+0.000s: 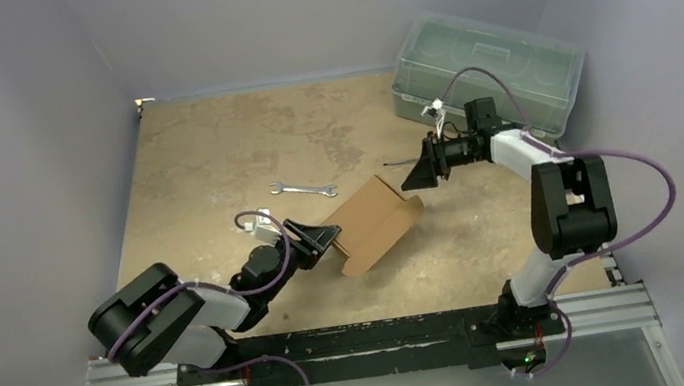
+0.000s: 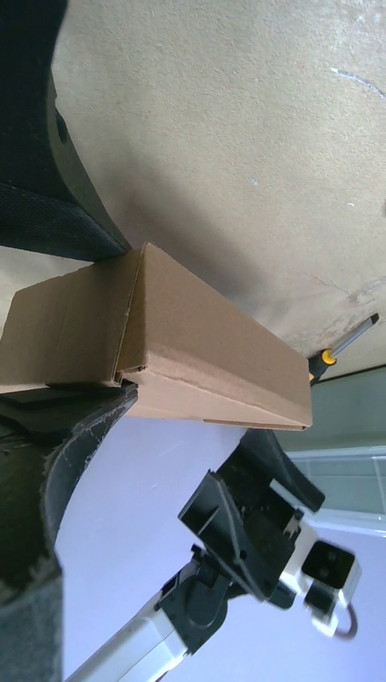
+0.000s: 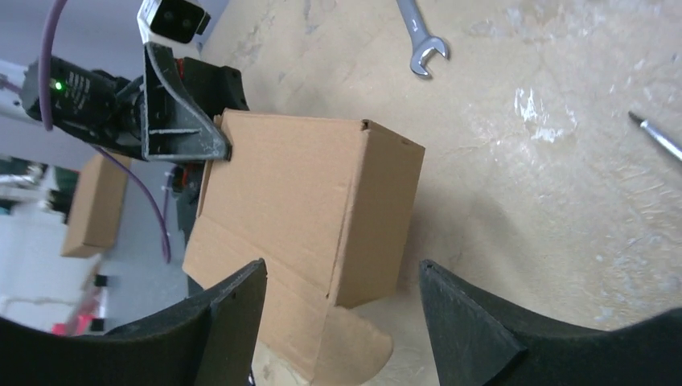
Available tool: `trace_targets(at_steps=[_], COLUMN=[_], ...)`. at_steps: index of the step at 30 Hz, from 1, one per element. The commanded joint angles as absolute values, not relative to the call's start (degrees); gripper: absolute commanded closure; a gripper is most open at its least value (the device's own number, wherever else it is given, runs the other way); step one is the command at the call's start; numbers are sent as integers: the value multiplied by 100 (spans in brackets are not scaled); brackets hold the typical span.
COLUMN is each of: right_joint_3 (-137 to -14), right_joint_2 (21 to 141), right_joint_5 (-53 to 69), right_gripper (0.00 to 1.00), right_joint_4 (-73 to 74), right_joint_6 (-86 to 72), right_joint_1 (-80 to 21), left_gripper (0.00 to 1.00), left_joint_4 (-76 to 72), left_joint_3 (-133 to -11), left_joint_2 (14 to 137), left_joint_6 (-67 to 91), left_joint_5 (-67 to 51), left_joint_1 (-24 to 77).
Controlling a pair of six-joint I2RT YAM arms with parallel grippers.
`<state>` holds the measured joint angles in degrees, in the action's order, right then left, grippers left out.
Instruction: Fold the paper box
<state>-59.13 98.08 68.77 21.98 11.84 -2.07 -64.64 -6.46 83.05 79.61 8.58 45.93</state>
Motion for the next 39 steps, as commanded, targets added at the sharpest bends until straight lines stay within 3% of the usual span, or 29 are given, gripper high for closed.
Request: trace_targets(at_steps=[1, 6, 8, 9, 10, 14, 17, 23, 39], right_joint_3=[-6256, -6520, -6648, -6692, -6704, -6671, -6576, -5972, -5205], right_joint_2=[9040, 8058, 7691, 7450, 7284, 6836, 6670, 6070, 5816], right_joint_5=[6598, 5980, 6363, 6593, 6771, 6989, 6592, 5288, 4138], right_gripper=[27, 26, 18, 7, 2, 1, 1, 1, 1], right_joint_4=[2852, 3073, 3705, 4185, 4569, 5602, 5858, 4102, 3672], right_joint_6=[2216, 3003, 4137, 5202, 5996, 8089, 9190, 8364, 9200], right_joint_1=[-177, -176, -189, -199, -227, -511, -1268, -2472, -3514], left_gripper=[71, 75, 77, 78, 79, 80, 88, 93, 95], left_joint_4=[-5637, -4686, -4369, -4190, -3965, -2845, -2155, -2112, -3287], left_joint_3=[-608, -769, -841, -885, -947, -1384, -1748, -1796, -1607], left_joint_2=[7660, 6799, 6490, 6357, 6241, 5937, 5857, 5736, 6556], left_joint_6=[7837, 7851, 7938, 8028, 8182, 8707, 9049, 9505, 10443], left_joint_5=[1047, 1055, 1013, 993, 979, 846, 715, 605, -346], left_joint_1=[4619, 4611, 4613, 4607, 4611, 4614, 4614, 4546, 4077])
